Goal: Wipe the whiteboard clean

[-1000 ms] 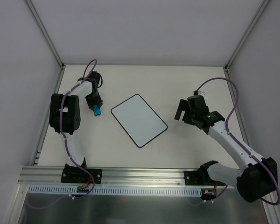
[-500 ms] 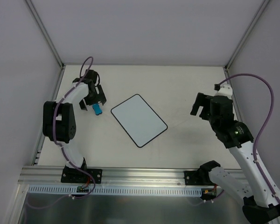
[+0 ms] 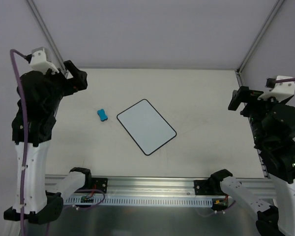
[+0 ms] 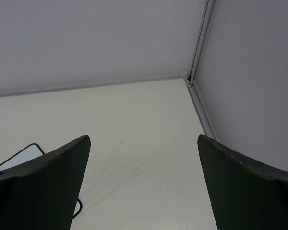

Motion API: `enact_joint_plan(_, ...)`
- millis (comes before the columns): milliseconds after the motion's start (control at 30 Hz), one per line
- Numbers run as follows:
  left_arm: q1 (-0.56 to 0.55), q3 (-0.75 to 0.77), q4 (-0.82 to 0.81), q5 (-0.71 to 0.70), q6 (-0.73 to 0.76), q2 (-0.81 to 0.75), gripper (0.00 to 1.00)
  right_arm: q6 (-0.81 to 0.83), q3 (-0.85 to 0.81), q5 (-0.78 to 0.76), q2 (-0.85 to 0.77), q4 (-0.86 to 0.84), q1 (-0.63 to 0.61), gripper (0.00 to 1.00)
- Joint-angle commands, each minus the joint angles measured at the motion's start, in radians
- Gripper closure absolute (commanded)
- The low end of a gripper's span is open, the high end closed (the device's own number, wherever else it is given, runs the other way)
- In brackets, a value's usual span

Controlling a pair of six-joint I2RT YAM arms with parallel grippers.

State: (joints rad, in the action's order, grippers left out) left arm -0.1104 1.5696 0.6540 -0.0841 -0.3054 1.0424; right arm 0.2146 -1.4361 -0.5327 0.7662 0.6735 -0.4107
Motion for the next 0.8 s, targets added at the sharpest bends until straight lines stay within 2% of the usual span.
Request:
enact_joint_plan(0, 0.002, 0.078, 0.022, -0.003, 0.098, -0.079, 0.01, 0.137, -0.092, -0.030, -0.019, -0.009, 0.004, 0.01)
enact_joint_plan(300, 0.000, 0.237, 0.029, -0.036, 0.158, -0.199, 0.01, 0.243, -0.247, 0.053, -0.048, -0.009, 0.004, 0.01)
enact_joint_plan(767, 0.000, 0.227, 0.027, -0.118, 0.164, -0.254, 0.01, 0.249, -0.234, 0.085, -0.056, -0.057, 0.004, 0.01)
